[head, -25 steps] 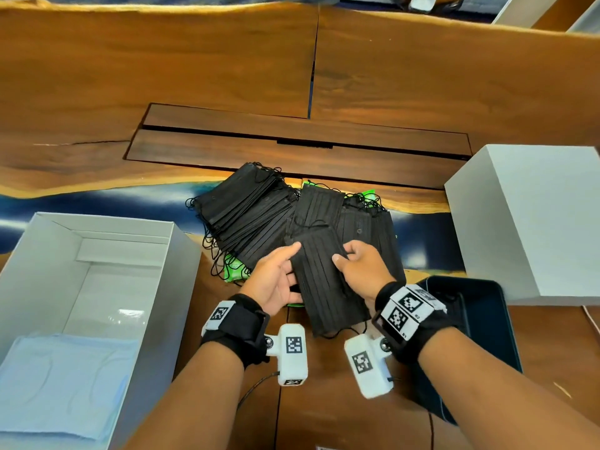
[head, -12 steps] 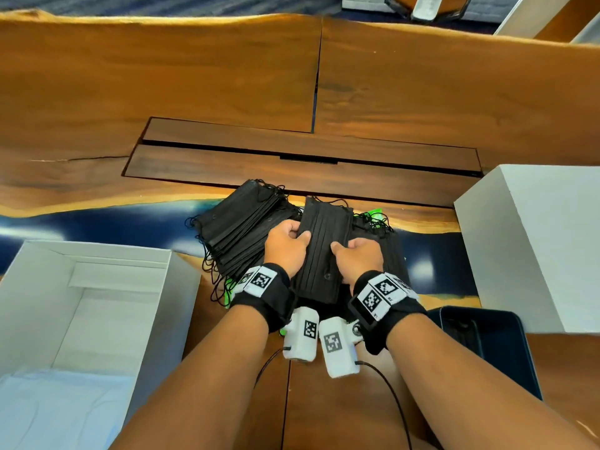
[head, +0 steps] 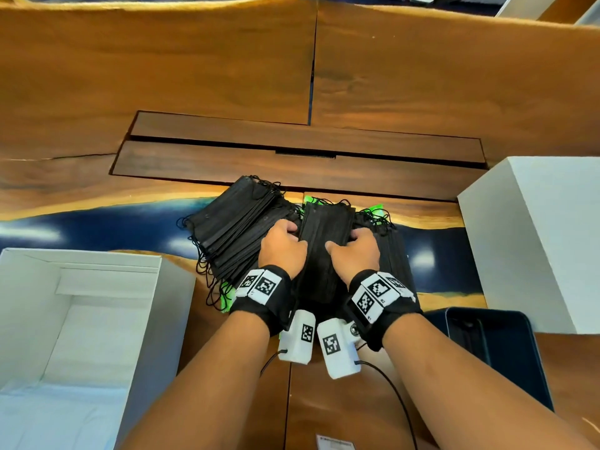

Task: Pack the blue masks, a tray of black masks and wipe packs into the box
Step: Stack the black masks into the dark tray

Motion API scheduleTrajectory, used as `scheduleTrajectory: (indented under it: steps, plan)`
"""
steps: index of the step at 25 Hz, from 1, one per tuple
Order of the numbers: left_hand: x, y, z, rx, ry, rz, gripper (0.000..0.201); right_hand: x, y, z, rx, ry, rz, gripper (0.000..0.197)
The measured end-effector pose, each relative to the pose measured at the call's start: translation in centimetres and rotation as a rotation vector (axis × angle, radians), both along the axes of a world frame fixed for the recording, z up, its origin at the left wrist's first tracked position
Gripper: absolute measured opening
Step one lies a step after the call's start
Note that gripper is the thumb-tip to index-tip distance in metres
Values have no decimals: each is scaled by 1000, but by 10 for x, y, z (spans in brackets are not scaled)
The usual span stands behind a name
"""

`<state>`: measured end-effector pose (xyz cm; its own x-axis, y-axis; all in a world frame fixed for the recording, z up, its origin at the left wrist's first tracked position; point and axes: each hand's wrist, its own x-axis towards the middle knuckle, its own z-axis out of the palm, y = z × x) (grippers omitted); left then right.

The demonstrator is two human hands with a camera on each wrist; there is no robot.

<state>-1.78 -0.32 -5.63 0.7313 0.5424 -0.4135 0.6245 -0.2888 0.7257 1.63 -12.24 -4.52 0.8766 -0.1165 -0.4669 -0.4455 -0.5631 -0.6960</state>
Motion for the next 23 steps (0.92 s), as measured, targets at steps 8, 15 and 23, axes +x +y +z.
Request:
scheduleTrajectory:
  steps: [8,15,23]
  plan:
    - [-22,-11,21,-457,-74,70,63,-19,-25,33,674,129,43,22]
    - [-50,-37,18,-863,-55,86,101,-41,-46,31,497,191,78,43]
    - [-74,-61,8,-655,84,79,48,-67,-62,22,357,326,87,27]
